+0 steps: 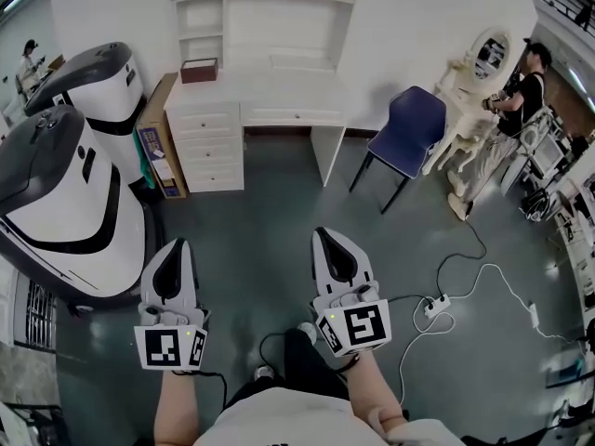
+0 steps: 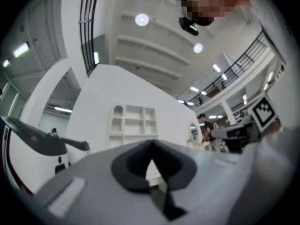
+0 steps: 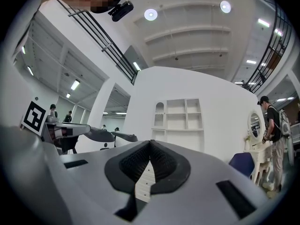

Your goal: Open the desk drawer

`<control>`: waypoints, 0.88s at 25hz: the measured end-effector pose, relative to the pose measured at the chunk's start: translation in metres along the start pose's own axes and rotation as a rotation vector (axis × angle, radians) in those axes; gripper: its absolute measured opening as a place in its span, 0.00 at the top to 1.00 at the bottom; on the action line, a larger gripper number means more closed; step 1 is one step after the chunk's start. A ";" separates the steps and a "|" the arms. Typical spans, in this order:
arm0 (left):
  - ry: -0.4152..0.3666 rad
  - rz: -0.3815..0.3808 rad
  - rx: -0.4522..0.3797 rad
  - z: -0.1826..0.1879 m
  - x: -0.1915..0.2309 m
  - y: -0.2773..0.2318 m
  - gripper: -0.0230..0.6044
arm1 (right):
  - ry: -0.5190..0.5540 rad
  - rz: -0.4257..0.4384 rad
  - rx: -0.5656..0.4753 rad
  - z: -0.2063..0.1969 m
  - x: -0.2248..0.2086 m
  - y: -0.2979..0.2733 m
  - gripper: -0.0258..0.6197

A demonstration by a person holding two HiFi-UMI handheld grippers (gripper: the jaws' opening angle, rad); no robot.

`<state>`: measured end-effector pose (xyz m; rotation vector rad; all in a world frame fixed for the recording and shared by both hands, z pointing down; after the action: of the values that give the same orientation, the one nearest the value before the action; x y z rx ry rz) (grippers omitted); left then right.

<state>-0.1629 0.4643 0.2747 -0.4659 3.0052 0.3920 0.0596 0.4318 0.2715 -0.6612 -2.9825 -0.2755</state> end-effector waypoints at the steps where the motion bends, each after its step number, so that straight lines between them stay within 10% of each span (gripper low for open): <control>1: -0.002 -0.002 0.000 -0.002 0.003 -0.005 0.95 | -0.001 -0.005 0.000 -0.001 -0.002 -0.005 0.96; 22: -0.038 0.103 -0.012 -0.043 0.061 -0.245 0.95 | -0.007 0.092 -0.039 -0.030 -0.132 -0.250 0.96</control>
<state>-0.1478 0.2098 0.2508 -0.3020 2.9996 0.4212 0.0732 0.1488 0.2463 -0.8018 -2.9497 -0.3268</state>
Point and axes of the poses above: the fingertips, and each gripper's own axes: y backward along the fingers, x to its left, z out of its top, the point moved 2 cm from there along y, backward along the fingers, and after that the axes turned 4 degrees about -z, right-handed, at the moved point
